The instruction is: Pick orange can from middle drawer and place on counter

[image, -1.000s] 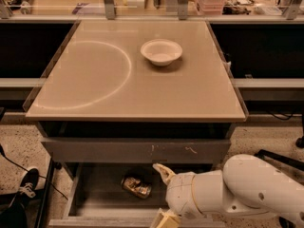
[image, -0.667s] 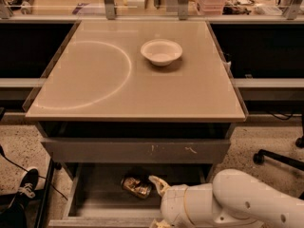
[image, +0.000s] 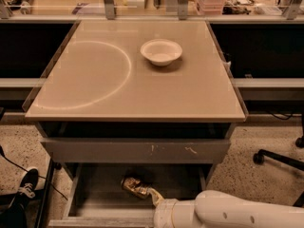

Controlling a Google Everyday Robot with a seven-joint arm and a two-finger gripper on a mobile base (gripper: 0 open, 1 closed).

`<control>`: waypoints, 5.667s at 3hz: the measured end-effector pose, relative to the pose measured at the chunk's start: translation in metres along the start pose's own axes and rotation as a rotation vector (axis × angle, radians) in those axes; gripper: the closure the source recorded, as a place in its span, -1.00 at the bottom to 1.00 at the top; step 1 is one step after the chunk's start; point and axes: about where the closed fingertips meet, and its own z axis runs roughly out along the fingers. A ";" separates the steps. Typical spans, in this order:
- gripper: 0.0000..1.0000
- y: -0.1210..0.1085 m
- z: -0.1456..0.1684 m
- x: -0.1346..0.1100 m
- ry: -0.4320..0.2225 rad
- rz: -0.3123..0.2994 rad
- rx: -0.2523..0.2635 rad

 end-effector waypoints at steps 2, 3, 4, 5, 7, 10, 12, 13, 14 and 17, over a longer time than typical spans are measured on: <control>-1.00 -0.076 0.045 0.008 0.038 -0.024 0.075; -1.00 -0.075 0.045 0.007 0.039 -0.026 0.081; -1.00 -0.092 0.052 0.003 0.023 -0.046 0.128; -1.00 -0.113 0.069 -0.002 0.023 -0.067 0.179; -1.00 -0.131 0.109 0.020 0.069 -0.030 0.213; -0.65 -0.157 0.142 0.052 0.173 -0.015 0.240; 0.28 -0.157 0.142 0.052 0.175 -0.016 0.239; 0.76 -0.157 0.142 0.052 0.175 -0.016 0.239; 1.00 -0.150 0.114 0.038 0.127 -0.038 0.231; 1.00 -0.015 -0.002 -0.072 -0.066 -0.363 0.191</control>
Offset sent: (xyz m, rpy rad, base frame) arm 0.1258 0.0098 -0.0544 -0.0981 -0.0843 -0.0563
